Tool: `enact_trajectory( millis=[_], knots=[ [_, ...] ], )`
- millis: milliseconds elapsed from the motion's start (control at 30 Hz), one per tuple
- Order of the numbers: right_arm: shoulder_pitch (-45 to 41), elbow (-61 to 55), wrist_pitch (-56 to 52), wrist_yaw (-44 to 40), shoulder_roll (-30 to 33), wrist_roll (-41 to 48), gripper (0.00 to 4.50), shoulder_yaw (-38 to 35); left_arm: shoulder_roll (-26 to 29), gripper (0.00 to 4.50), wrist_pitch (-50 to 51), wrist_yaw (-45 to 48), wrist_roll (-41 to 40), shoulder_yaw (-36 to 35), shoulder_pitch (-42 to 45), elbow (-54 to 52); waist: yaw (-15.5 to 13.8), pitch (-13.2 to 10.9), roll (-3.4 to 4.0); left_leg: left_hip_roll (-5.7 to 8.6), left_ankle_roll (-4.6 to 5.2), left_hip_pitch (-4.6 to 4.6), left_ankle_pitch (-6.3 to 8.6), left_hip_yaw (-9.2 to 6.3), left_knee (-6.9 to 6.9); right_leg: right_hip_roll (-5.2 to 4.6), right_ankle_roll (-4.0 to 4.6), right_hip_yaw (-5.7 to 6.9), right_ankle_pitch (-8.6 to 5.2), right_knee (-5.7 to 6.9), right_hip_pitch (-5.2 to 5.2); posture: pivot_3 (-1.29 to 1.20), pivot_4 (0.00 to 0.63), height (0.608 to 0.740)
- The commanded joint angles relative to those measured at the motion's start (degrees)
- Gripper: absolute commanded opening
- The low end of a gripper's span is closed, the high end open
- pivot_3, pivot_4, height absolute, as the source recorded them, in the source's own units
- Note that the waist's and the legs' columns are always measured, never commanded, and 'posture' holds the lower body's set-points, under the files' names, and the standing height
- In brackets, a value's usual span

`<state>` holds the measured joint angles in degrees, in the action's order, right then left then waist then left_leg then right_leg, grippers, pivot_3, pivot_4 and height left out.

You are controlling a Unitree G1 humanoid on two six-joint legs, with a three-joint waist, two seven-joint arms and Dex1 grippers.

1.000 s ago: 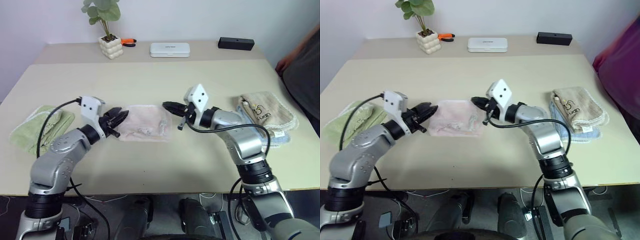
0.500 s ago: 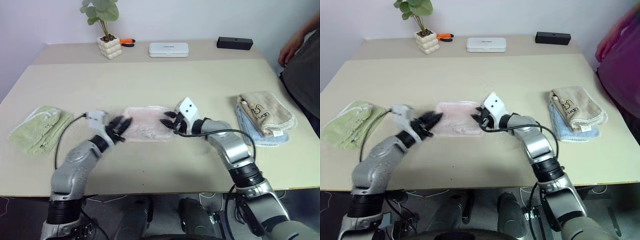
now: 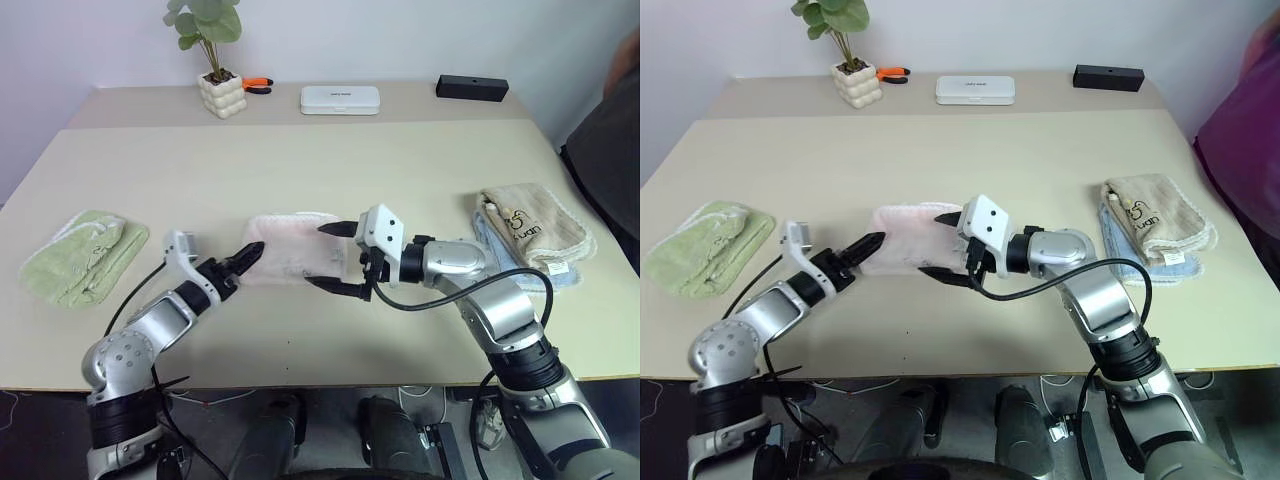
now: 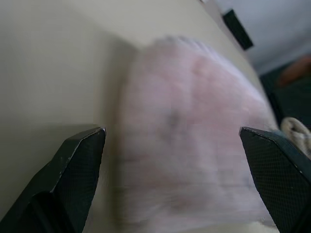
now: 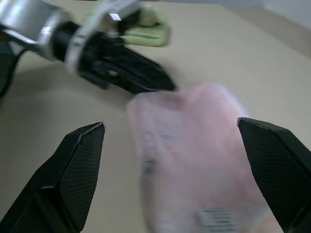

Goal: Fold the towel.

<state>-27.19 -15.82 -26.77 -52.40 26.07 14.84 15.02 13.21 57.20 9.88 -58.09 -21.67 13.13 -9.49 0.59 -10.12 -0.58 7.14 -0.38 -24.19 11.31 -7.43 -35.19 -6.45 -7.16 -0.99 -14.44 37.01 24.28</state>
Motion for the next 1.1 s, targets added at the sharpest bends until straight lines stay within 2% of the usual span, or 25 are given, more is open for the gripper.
enact_trajectory(
  millis=[33,100,200,333,367,567,700,800,933,1100],
  knots=[
    [0.29,-2.76,0.81,0.19,0.29,0.05,4.49,0.39,-1.51,4.26,1.45,0.1,-1.04,2.69,1.67,1.18,-0.01,0.0,0.0,0.0,0.0,0.0,0.0,0.0,0.0,0.0,0.0,0.0,0.0,-0.01,0.0,0.0,0.15,0.74],
    [0.62,-3.16,0.66,0.58,0.29,-0.06,4.5,0.5,-2.28,3.77,1.7,0.57,-0.6,3.95,2.39,1.89,-0.01,0.0,0.0,0.01,0.0,0.0,0.0,0.0,0.0,-0.01,0.0,0.0,0.0,-0.01,0.0,0.0,0.15,0.74],
    [1.17,-3.94,0.3,1.38,0.45,-0.24,4.5,0.31,-2.93,2.29,1.72,1.3,0.05,6.04,2.76,1.83,-0.01,0.0,0.0,0.01,0.0,0.0,0.0,0.0,0.0,-0.01,0.0,0.0,0.0,-0.01,0.0,0.0,0.15,0.74],
    [1.66,-4.79,-0.23,2.16,0.62,-0.25,4.5,-0.21,-4.2,0.25,-0.41,0.5,-0.42,4.76,3.12,2.13,0.05,0.0,0.0,0.0,-0.01,0.0,0.0,0.0,0.01,-0.01,0.0,-0.01,0.0,0.0,0.01,0.0,0.15,0.74],
    [1.72,-4.91,-0.31,2.34,0.65,-0.23,4.5,-0.27,-4.6,0.07,-2.33,1.1,-0.53,3.85,3.26,1.49,0.05,0.0,0.0,-0.01,-0.01,0.0,0.0,0.0,0.01,-0.01,0.0,-0.01,0.0,0.0,0.02,0.0,0.15,0.74],
    [0.99,-5.24,-1.02,3.36,0.13,0.63,4.5,-0.89,-3.72,0.07,-15.77,0.44,-0.85,-5.09,6.2,-1.07,0.06,-0.01,-0.01,-0.03,-0.02,-0.01,0.0,0.0,0.01,-0.03,0.01,-0.01,0.0,-0.03,0.02,0.0,0.15,0.74],
    [0.58,-4.64,-0.65,2.83,0.2,0.98,4.5,-0.61,1.96,0.07,-25.54,-6.02,2.45,-14.05,11.05,-0.35,0.11,-0.03,-0.05,-0.04,-0.02,-0.02,0.0,0.0,0.02,-0.04,0.01,-0.01,0.0,-0.05,0.03,0.0,0.15,0.74],
    [0.72,-4.04,0.07,2.44,0.12,0.68,4.5,-0.02,4.32,0.07,-30.03,-9.95,2.04,-19.52,11.13,-1.48,0.07,-0.03,-0.05,-0.03,-0.03,-0.02,0.01,0.02,0.04,-0.02,0.01,-0.03,0.0,-0.08,0.04,0.0,0.15,0.74],
    [0.84,-3.58,0.61,2.11,-0.65,0.7,4.5,0.66,5.18,0.07,-32.98,-13.93,-0.55,-27.52,4.53,-3.88,0.15,-0.01,-0.08,-0.01,-0.03,-0.02,0.03,0.03,0.04,-0.01,0.0,-0.04,0.0,-0.09,0.04,0.0,0.15,0.74],
    [0.36,-2.51,1.62,1.11,-0.93,0.63,4.5,0.93,-0.37,0.07,-35.16,-17.37,-2.92,-30.28,-5.65,-5.65,-0.15,0.04,-0.17,-0.02,-0.03,0.0,0.03,0.02,0.01,-0.01,0.01,-0.05,0.0,-0.07,0.02,0.0,0.15,0.74]
  ],
)
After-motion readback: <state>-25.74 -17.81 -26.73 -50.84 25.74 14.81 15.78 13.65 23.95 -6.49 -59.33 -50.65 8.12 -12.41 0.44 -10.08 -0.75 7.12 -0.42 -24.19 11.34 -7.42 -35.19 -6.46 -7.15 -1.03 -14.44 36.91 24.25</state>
